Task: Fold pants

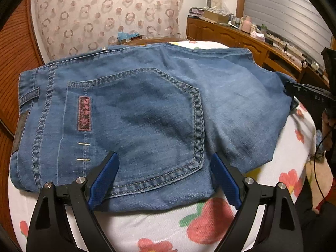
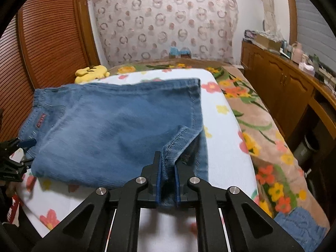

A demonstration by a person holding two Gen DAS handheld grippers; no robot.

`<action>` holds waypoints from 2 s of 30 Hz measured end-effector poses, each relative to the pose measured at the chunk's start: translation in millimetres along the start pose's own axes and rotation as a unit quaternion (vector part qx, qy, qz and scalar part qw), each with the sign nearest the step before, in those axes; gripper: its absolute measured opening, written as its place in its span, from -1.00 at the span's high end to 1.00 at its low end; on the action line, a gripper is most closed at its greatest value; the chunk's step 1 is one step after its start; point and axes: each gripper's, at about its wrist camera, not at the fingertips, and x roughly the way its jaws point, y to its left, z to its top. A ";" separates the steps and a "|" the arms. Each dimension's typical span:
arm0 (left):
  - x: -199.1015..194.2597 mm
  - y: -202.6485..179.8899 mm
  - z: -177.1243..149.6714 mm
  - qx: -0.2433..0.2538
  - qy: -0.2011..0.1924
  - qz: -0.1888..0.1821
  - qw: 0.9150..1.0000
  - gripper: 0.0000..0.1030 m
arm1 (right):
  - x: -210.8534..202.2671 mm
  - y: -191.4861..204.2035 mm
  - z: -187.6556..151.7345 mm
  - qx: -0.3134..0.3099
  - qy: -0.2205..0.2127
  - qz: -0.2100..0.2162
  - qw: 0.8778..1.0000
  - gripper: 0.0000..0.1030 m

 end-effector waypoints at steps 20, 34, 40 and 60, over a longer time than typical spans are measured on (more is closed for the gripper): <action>-47.0 81.5 -14.2 -0.071 -0.047 0.058 0.995 -0.75 | 8.0 125.0 59.5 -0.090 -0.049 0.154 0.983 0.86; -50.6 76.2 -8.1 -0.067 -0.060 0.048 0.995 -0.75 | 17.7 146.0 72.6 -0.120 -0.008 0.186 0.975 0.33; -44.8 54.3 4.1 -0.050 -0.063 0.027 0.996 -0.75 | -1.9 114.7 69.1 -0.099 -0.025 0.145 0.984 0.31; -9.5 -17.7 40.9 0.017 -0.045 -0.060 0.997 -0.24 | 34.6 81.8 69.1 -0.052 0.031 0.067 0.996 0.15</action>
